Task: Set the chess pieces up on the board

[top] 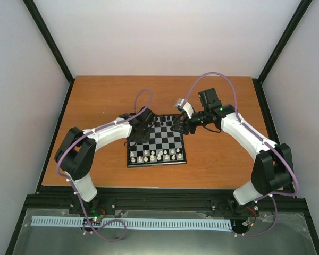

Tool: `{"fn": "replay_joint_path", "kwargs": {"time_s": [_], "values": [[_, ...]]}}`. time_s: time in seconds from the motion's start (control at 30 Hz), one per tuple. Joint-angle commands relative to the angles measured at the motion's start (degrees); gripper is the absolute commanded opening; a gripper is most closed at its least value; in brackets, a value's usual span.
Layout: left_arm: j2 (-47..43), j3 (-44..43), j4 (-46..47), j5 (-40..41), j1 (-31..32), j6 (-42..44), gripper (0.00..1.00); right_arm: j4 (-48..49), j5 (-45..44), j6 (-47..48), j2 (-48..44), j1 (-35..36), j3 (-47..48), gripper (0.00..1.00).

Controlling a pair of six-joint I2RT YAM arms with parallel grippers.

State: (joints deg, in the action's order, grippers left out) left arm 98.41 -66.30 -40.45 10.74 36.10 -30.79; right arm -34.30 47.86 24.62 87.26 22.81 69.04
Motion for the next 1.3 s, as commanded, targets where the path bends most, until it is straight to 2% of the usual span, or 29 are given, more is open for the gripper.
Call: {"fn": "replay_joint_path", "kwargs": {"time_s": [0.0, 0.33, 0.67, 1.0, 1.27], "values": [[2.22, -3.01, -0.6, -0.18, -0.41, 1.26, 0.33, -0.42, 1.53, 1.12, 0.7, -0.74, 0.08, 0.5], [4.96, -3.77, 0.1, 0.4, -0.5, 1.6, 0.27, -0.95, 1.96, 1.39, 1.24, -0.97, 0.31, 0.49], [3.57, -3.69, -1.39, 0.72, -0.51, 1.61, 0.1, -1.03, 2.33, 1.37, 1.06, -1.36, 0.21, 0.49], [-8.13, 2.07, -8.23, -3.41, 0.64, 4.13, 0.09, -1.12, 2.73, 1.39, 1.3, -1.47, 0.22, 0.49], [-8.26, 6.17, -7.75, -9.35, 0.89, 6.36, 0.1, -1.39, 2.84, 1.39, 1.51, -1.46, 0.4, 0.49]]}}
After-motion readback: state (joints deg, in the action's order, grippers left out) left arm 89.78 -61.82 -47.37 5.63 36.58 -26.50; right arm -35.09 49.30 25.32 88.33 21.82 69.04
